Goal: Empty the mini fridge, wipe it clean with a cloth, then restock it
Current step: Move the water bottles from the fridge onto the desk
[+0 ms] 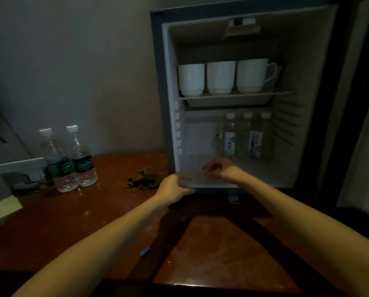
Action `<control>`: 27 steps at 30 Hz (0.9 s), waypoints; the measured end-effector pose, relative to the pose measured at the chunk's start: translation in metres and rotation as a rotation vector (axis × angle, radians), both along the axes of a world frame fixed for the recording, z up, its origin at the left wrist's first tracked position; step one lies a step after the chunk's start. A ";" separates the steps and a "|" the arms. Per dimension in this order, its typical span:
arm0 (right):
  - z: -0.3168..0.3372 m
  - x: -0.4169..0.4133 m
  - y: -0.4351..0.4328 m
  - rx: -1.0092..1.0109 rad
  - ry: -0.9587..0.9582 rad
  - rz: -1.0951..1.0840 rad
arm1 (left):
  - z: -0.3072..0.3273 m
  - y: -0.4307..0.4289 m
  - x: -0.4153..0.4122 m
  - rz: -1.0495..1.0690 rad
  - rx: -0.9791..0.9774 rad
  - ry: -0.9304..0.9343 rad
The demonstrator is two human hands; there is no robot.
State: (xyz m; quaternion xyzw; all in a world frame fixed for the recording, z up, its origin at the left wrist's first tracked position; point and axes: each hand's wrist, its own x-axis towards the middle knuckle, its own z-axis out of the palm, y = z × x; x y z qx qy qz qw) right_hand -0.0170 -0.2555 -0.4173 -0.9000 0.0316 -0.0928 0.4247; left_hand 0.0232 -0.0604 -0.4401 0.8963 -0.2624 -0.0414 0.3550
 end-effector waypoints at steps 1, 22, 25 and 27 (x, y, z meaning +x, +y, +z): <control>-0.006 0.001 -0.011 0.020 -0.015 -0.058 | -0.003 -0.009 0.001 -0.005 -0.033 0.001; -0.064 0.032 -0.075 0.030 -0.385 -0.717 | 0.001 -0.195 0.098 -0.062 -0.619 0.197; -0.066 0.035 -0.076 0.009 -0.413 -0.764 | -0.005 -0.217 0.120 -0.082 -0.623 0.241; -0.067 0.035 -0.075 -0.023 -0.444 -0.785 | 0.007 -0.218 0.107 -0.073 -0.607 0.269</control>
